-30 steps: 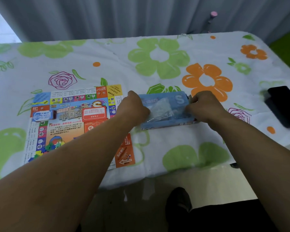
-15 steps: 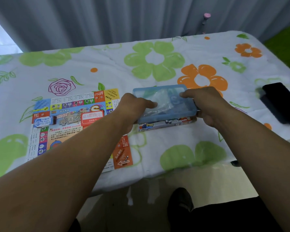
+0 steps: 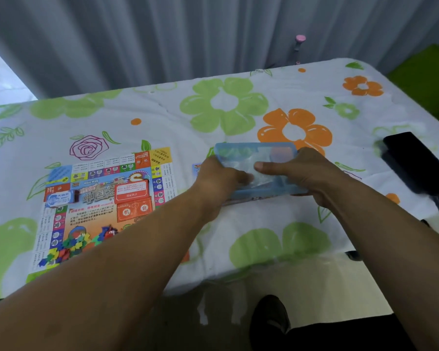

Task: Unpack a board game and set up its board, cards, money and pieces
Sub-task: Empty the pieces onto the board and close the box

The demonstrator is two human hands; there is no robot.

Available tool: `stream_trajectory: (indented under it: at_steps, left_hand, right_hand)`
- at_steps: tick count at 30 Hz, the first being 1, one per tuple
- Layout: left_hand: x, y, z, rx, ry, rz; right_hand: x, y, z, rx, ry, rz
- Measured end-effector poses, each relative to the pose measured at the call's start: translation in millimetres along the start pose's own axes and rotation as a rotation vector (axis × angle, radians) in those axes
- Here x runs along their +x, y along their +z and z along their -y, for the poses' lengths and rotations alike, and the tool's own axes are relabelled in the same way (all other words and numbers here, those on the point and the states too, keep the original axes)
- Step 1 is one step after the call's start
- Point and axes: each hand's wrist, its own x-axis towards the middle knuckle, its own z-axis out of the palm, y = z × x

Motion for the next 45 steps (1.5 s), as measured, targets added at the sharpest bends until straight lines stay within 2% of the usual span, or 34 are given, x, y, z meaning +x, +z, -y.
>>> stream_trajectory:
  at_steps: [5,11,17,21,23,26,28,33,35,39,45]
  left_hand:
    - [-7.2,8.4,-5.9,-0.113,-0.090,0.007]
    - [-5.4,12.9,-12.7,-0.162,-0.194,0.010]
    - [2.9,21.0,-14.2,-0.117,-0.167,-0.002]
    - [8.3,20.7,-20.9,-0.191,-0.161,-0.013]
    - [14.2,19.6,-22.9,-0.176,-0.134,-0.066]
    - [26.4,12.7,-17.5,0.139,0.030,-0.239]
    - [31.0,6.1,-8.3,0.422,0.150,-0.267]
    - [33.7,13.3,7.9,1.117,0.280,0.018]
    - [37.3,20.4,9.6,1.326,0.307,0.109]
    - [49.8,23.3,18.3,1.482,0.304,0.164]
    - [53.0,15.2,22.6,1.586,0.337,0.101]
  right_hand:
    - [6.5,-11.6,-2.2,-0.020,-0.003,-0.019]
    - [12.1,-25.7,-5.3,0.091,0.042,-0.014]
    - [16.1,-32.4,-9.1,0.223,0.097,0.025]
    - [21.6,-38.3,-12.5,0.341,0.087,0.032]
    - [22.2,-42.6,-12.4,0.390,0.084,0.034]
    - [23.1,-50.9,-14.0,0.460,0.074,-0.016]
    - [25.0,-54.4,-17.0,0.483,0.064,-0.075]
    - [32.2,-54.4,-23.1,0.460,0.067,-0.176]
    - [35.2,-55.5,-24.4,0.419,0.075,-0.217]
    - [36.6,-56.0,-25.2,0.376,0.061,-0.260]
    - [38.4,-51.7,-23.6,0.379,0.063,-0.237]
